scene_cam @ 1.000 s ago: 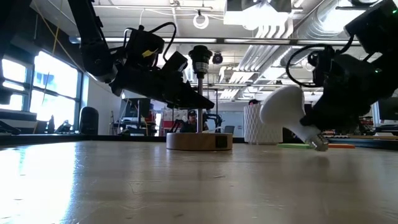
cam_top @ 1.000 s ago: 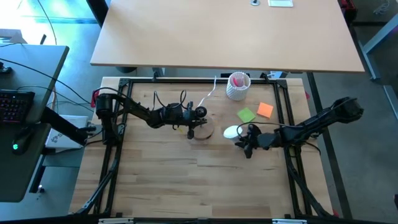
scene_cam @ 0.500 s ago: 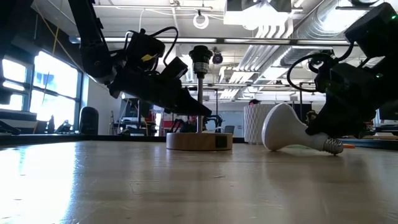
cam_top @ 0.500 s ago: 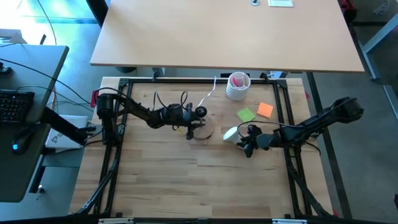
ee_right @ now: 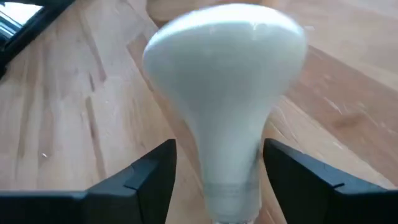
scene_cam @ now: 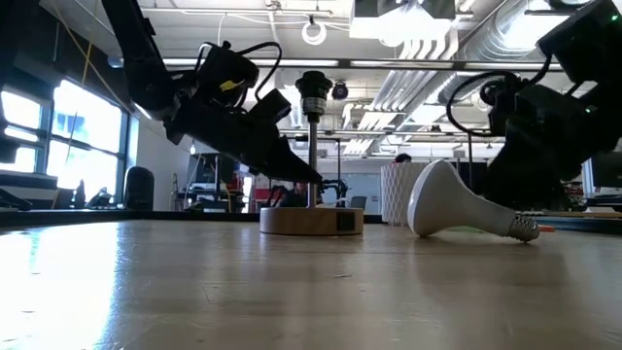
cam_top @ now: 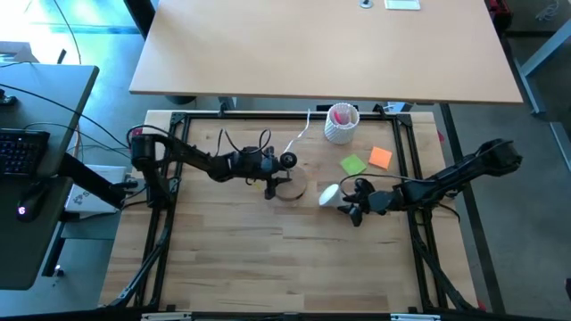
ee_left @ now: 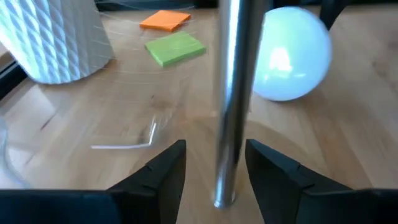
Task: Screw lightbulb
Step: Remove the lightbulb from the lamp socket, then return to Home Position
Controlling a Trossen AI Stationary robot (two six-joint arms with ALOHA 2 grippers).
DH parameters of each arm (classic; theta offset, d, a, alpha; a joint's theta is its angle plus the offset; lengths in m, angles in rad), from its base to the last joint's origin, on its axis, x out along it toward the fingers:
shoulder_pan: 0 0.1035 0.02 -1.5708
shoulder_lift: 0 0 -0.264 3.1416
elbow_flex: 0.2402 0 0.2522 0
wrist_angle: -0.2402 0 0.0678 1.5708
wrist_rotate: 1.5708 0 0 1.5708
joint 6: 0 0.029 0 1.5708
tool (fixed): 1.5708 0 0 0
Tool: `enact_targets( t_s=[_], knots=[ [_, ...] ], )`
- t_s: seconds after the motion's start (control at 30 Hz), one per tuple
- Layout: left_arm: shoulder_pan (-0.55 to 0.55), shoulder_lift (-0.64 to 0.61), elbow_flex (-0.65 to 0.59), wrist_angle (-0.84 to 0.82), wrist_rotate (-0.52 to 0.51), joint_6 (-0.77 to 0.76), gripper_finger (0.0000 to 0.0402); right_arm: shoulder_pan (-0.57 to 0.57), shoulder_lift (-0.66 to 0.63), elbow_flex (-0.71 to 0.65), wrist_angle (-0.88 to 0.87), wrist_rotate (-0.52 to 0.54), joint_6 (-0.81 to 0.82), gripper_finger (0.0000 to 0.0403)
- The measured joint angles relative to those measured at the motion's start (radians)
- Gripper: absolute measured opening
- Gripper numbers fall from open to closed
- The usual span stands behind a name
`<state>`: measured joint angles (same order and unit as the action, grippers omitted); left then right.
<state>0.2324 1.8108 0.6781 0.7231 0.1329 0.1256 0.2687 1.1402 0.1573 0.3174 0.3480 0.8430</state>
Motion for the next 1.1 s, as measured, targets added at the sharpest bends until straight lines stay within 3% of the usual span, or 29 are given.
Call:
enact_targets(
  t_s=[0.43,0.73,1.1],
  knots=[
    [0.015,-0.177,0.002,-0.291,-0.063,0.052,0.0161,-0.001,-0.077,0.297,-0.393,0.058,-0.202,0.0236],
    [0.015,-0.188,0.002,-0.306,-0.071,0.062,0.0161,-0.141,-0.013,0.338,-0.172,-0.01,-0.514,0.0236],
    [0.015,-0.188,0.002,-0.383,-0.072,0.062,0.0161,-0.294,0.258,0.338,0.136,-0.121,-0.601,0.0236]
  ],
)
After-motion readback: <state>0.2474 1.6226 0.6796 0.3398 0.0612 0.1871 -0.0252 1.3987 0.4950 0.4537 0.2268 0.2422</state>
